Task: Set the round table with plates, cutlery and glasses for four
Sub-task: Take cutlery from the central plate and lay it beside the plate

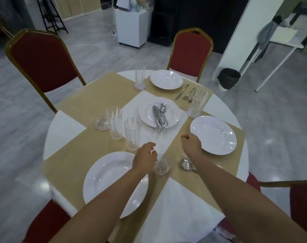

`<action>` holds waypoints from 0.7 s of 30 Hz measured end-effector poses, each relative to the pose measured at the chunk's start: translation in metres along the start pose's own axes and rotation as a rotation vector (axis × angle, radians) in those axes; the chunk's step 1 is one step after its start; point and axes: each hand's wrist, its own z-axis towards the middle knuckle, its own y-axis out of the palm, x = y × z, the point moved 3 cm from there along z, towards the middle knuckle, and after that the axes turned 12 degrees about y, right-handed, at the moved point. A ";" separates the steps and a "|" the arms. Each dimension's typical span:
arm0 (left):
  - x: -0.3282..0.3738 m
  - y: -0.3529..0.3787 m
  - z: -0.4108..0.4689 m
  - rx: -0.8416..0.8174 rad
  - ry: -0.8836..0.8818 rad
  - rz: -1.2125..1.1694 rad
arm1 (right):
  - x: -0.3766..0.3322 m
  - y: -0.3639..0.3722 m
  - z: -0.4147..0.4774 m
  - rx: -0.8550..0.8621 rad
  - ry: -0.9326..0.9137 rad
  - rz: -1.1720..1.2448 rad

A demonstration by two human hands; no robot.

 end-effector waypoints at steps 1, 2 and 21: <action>0.005 0.007 0.013 0.006 -0.008 0.002 | -0.005 -0.003 0.013 -0.005 -0.017 -0.031; 0.009 0.014 0.027 0.015 -0.024 0.000 | -0.010 -0.005 0.026 -0.017 -0.028 -0.066; -0.019 0.041 0.147 0.089 -0.364 0.043 | -0.099 0.086 0.128 -0.347 -0.245 -0.425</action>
